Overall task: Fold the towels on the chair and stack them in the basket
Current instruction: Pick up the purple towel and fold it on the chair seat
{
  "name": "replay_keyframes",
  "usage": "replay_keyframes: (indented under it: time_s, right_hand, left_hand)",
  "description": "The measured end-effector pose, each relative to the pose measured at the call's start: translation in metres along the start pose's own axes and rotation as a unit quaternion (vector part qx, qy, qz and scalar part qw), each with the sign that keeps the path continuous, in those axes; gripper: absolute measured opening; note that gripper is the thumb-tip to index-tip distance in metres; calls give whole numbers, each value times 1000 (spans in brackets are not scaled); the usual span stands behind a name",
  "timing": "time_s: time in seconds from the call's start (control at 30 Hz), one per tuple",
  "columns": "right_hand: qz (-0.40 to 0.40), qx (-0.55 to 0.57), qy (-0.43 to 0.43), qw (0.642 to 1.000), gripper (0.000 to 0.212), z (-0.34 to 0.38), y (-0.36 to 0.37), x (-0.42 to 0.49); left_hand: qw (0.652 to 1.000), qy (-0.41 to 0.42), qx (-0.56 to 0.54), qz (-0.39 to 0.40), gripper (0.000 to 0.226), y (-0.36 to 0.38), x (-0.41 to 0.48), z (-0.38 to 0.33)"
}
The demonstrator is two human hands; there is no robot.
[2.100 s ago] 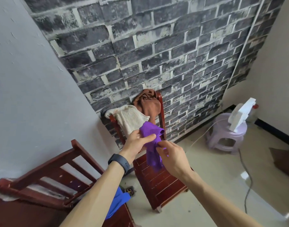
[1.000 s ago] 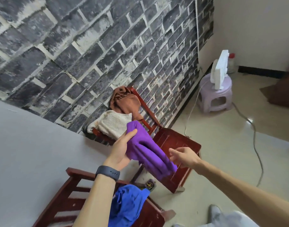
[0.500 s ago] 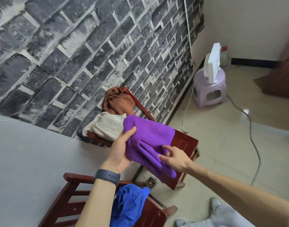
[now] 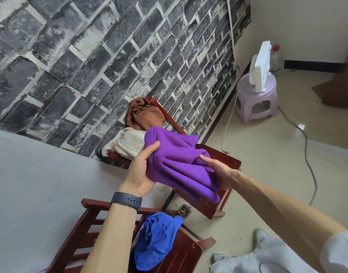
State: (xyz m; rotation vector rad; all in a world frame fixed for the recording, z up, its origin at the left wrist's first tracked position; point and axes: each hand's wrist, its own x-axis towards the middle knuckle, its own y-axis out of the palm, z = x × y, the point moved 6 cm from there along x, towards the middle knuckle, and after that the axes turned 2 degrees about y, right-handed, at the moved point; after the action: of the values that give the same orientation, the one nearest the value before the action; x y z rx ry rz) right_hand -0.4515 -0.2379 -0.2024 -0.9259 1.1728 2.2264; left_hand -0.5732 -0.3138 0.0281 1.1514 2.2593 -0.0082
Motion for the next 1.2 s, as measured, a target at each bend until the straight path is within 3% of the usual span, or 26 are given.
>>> replay_keyframes:
  time_s: [0.07,0.17,0.23,0.33,0.47,0.7,0.8,0.9,0.97,1.07,1.13,1.2]
  right_hand:
    - [-20,1,-18,1000,71,6,-2,1]
    - [-154,-26,-130,979,39,24,-15,0]
    - [-248,-68,-193,947,44,37,-35,-1]
    - [-336,-170,-218,900,55,67,-59,-15]
    - [-407,-268,-298,821,43,129,-49,-76]
    - [-241,-151,-374,883,41,195,17,-130]
    - [-96,-78,-324,938,32,197,52,-139]
    - [-1,-146,-240,960,37,172,71,-127]
    - [-7,-170,-230,958,49,162,73,-121]
    - [-47,-204,-291,934,44,176,79,-125]
    - [-89,-245,-324,909,30,185,79,-125]
    - [-156,-380,-311,857,23,181,73,-113]
  left_hand:
    - [1000,7,-5,-10,47,-5,0,-3]
    - [999,39,27,-26,41,-9,2,-8]
    - [989,91,90,-76,28,-17,0,-15]
    - [935,166,241,-200,17,-44,-8,-31]
    - [901,166,319,-244,12,-78,-12,-33]
    - [873,159,289,-359,24,-116,-19,-20]
    - [866,167,276,-382,16,-117,-28,-21]
    - [867,157,282,-380,13,-124,-34,-14]
    - [860,133,314,-379,7,-132,-38,-7]
    - [842,70,381,-376,33,-161,-43,9]
    - [830,34,428,-355,42,-178,-43,19]
    - [841,29,425,-333,45,-187,-45,26]
